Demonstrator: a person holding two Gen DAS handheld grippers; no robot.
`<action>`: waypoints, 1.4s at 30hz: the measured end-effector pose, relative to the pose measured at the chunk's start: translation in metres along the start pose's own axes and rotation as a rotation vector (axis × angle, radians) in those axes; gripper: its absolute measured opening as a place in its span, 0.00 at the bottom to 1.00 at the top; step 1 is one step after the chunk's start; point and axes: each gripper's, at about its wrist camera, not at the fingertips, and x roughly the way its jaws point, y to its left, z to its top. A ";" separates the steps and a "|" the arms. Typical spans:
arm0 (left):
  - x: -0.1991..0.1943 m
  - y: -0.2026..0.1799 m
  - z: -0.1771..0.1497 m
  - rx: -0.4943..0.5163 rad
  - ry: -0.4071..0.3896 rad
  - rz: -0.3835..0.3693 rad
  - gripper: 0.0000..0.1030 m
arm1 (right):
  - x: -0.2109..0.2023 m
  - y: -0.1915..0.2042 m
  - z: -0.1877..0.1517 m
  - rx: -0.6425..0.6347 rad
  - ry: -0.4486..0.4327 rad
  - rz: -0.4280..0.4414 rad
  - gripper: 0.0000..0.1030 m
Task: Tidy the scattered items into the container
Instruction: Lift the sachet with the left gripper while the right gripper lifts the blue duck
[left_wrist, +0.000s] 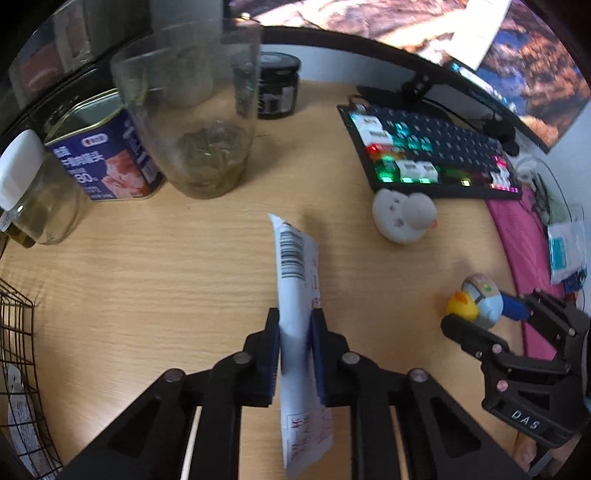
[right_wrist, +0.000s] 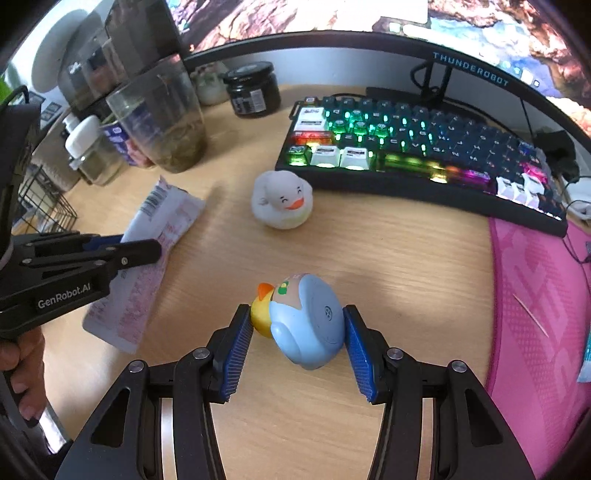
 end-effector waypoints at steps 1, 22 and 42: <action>-0.002 -0.002 0.000 0.004 -0.010 -0.006 0.32 | -0.001 0.000 -0.001 -0.001 0.000 -0.001 0.49; 0.013 -0.012 -0.006 -0.011 0.058 0.116 0.69 | -0.004 -0.003 -0.008 0.000 0.004 0.014 0.49; -0.005 -0.011 -0.015 0.029 0.000 0.044 0.41 | -0.004 0.001 -0.007 0.014 0.002 0.013 0.49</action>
